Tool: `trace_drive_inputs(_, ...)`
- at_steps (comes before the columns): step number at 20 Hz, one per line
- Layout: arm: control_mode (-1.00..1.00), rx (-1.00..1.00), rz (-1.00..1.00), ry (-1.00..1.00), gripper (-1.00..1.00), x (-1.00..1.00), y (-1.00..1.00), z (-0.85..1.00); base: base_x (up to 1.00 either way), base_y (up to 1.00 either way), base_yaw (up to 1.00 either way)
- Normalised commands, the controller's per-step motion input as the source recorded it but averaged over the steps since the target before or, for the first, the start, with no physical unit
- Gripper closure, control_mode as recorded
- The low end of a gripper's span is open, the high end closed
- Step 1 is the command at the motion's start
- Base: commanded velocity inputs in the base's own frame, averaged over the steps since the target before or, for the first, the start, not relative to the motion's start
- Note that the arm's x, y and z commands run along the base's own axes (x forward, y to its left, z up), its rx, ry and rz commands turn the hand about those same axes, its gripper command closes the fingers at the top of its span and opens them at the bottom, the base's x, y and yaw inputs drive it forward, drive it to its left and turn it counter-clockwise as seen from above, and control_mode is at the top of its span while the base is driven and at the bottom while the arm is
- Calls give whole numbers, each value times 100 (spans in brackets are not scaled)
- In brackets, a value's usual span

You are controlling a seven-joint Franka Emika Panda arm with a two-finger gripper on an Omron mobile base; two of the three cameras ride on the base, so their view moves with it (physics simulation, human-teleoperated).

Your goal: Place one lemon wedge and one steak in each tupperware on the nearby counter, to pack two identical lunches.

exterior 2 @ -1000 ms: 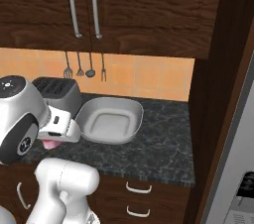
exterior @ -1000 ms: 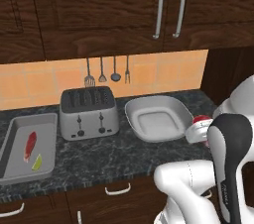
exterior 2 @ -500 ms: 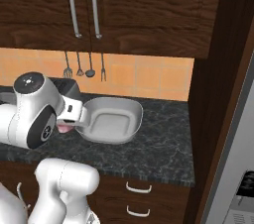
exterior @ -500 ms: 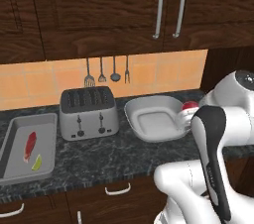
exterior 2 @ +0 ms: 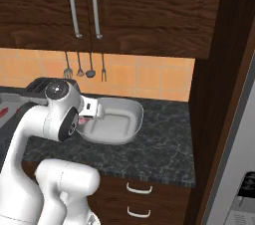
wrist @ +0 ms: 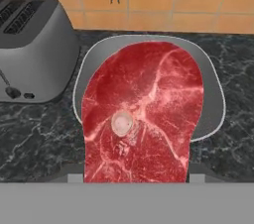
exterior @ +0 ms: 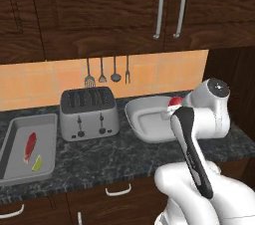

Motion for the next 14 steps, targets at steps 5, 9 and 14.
trace_drive_inputs(5,-100,-1,0,0,100,99,-16,-64,0,0,0)
trace_drive_inputs(9,-100,0,0,0,100,81,-4,-25,0,0,0)
trace_drive_inputs(14,-100,0,0,5,100,45,0,-14,0,0,0)
